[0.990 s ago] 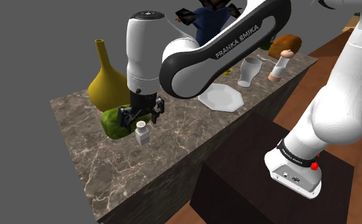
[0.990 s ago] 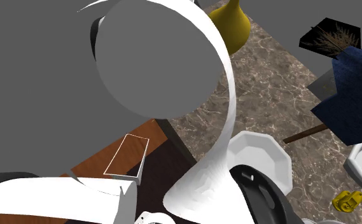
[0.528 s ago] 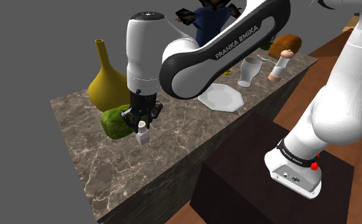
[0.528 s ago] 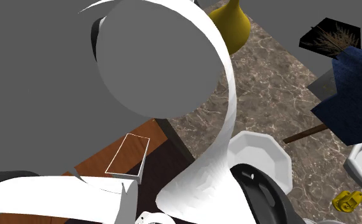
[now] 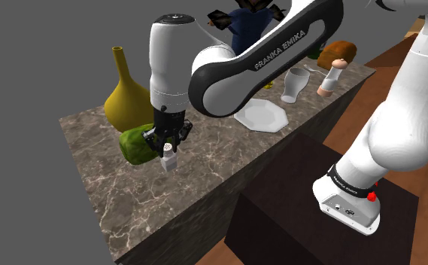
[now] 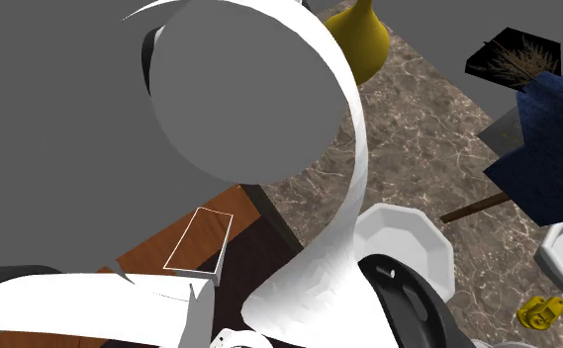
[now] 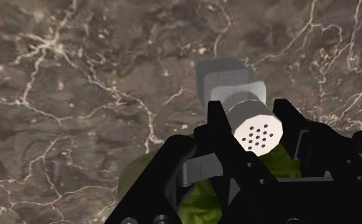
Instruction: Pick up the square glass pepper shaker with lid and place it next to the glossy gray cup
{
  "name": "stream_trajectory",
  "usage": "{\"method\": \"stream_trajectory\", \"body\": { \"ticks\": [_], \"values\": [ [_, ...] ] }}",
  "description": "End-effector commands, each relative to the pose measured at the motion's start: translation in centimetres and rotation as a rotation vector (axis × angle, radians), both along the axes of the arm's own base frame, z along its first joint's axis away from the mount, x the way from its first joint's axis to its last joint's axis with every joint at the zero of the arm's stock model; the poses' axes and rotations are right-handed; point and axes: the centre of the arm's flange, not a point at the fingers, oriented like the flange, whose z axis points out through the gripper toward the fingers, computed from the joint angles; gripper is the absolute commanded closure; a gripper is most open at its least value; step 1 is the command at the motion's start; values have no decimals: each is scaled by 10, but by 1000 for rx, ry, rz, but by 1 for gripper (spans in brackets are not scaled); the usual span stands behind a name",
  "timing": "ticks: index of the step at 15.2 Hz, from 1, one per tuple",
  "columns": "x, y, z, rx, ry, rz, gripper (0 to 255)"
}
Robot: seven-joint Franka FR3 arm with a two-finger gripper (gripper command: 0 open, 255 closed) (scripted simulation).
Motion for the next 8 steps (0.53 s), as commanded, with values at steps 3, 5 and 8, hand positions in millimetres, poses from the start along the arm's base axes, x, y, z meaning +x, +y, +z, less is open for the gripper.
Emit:
{"method": "stream_trajectory", "body": {
  "ticks": [3,5,8],
  "values": [
    [0,0,16,0,0,0,255],
    [0,0,26,0,0,0,255],
    [0,0,42,0,0,0,255]
  ]
}}
